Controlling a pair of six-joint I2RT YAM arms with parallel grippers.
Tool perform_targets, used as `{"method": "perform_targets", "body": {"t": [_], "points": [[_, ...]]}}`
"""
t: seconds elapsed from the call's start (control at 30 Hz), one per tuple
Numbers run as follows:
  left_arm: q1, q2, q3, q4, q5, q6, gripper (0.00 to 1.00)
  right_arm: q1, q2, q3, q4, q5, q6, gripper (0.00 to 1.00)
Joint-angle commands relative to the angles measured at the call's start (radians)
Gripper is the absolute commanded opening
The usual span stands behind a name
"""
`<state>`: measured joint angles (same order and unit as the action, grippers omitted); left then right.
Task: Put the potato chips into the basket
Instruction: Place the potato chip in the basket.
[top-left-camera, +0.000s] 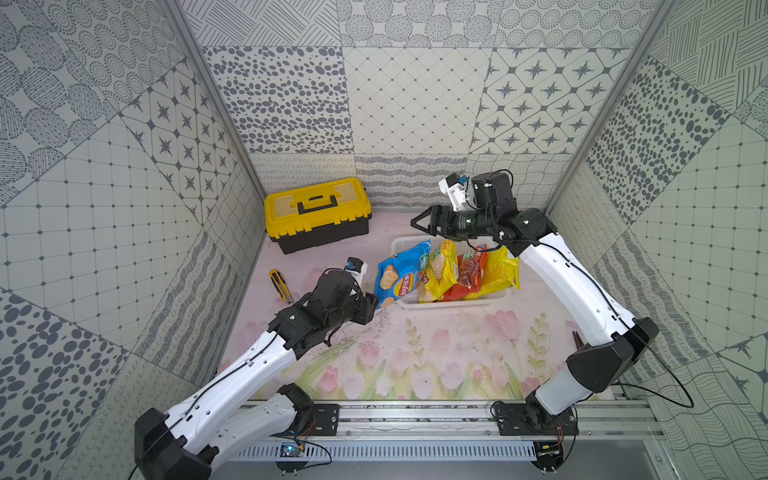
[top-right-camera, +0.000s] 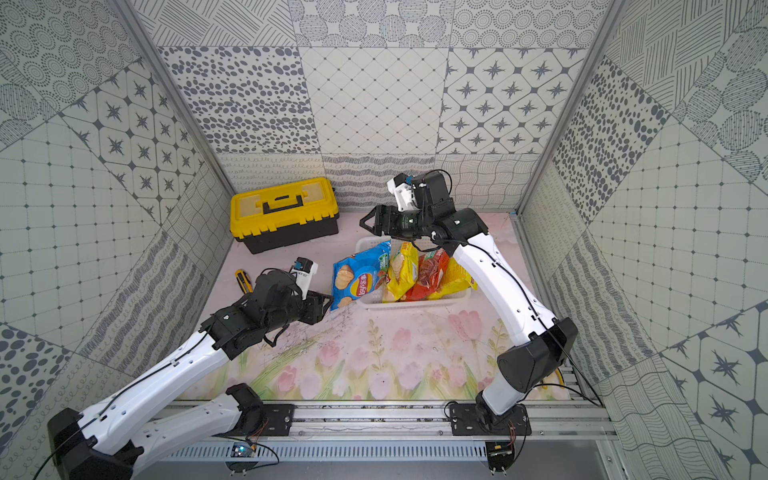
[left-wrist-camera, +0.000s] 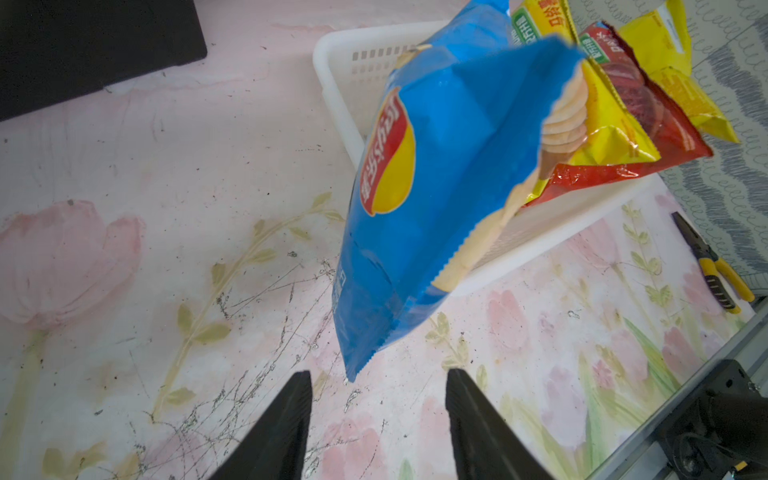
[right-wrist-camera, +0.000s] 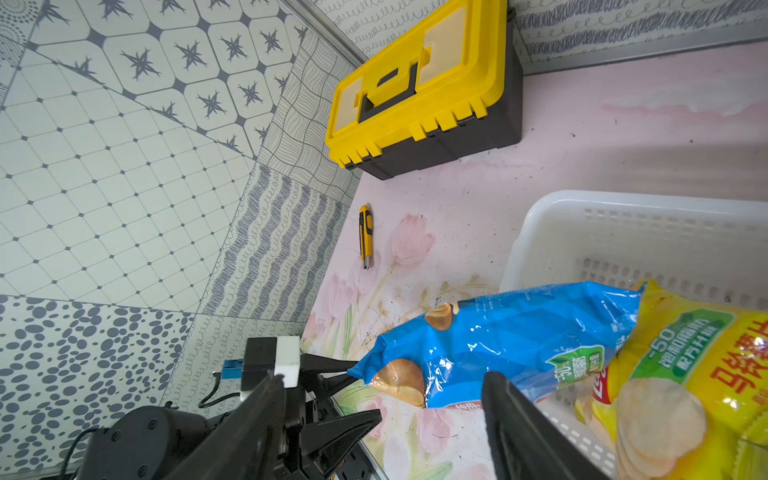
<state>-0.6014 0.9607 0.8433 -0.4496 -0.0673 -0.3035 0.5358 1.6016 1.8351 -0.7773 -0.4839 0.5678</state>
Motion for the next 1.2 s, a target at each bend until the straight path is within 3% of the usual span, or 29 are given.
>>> {"method": "perform_targets", "body": {"t": [0.0,0.27,0.4,0.77,1.03,1.17], "points": [[-0.007,0.008,-0.020,0.175,0.061,0.152,0.56,-0.003,-0.041,0.011,0.007,0.001,0.005,0.79],[-0.009,0.089,-0.003,0.222,0.013,0.174,0.56,-0.009,-0.082,0.006,0.009,-0.008,0.020,0.79],[-0.009,0.137,0.009,0.240,-0.016,0.181,0.52,-0.010,-0.092,-0.003,0.009,-0.009,0.017,0.79],[-0.009,0.150,0.056,0.176,-0.020,0.135,0.01,-0.027,-0.124,-0.061,0.011,-0.006,0.009,0.80],[-0.010,0.186,0.231,-0.007,-0.013,0.038,0.00,-0.027,-0.115,-0.101,0.013,-0.012,-0.004,0.80],[-0.009,0.298,0.424,-0.219,-0.039,-0.064,0.00,-0.025,-0.099,-0.119,0.013,-0.024,-0.015,0.80]]}}
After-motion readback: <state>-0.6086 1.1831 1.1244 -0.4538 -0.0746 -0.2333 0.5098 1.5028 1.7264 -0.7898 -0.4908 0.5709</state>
